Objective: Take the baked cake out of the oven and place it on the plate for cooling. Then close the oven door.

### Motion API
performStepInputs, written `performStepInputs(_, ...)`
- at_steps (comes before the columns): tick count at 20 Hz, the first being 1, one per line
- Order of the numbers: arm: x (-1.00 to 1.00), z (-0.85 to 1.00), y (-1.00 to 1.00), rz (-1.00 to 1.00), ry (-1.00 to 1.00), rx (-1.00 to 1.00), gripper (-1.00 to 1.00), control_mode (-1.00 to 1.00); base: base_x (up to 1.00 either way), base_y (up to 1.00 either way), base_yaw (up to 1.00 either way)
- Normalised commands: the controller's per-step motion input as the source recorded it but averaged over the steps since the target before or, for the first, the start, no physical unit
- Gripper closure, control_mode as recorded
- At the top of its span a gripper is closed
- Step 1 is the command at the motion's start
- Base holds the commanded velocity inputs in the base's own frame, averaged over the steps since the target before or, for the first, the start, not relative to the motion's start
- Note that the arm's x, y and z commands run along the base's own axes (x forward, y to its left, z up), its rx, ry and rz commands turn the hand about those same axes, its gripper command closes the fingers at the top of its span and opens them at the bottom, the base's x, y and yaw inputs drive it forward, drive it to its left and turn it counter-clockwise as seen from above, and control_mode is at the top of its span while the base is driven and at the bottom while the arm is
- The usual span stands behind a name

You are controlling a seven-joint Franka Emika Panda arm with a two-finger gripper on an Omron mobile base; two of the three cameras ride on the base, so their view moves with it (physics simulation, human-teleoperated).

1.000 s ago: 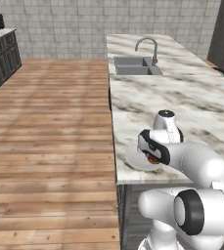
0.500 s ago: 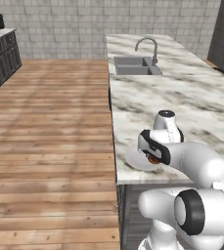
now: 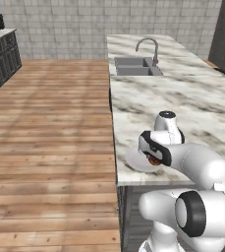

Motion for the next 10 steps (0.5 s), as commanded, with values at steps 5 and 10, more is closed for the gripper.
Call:
performStepInputs(5,0.00,0.00,0.00,0.00,0.00,0.00,1.00,1.00,0.00,0.00,0.00)
performStepInputs(10,0.00,0.00,0.00,0.00,0.00,0.00,1.00,-1.00,0.00,0.00,0.00)
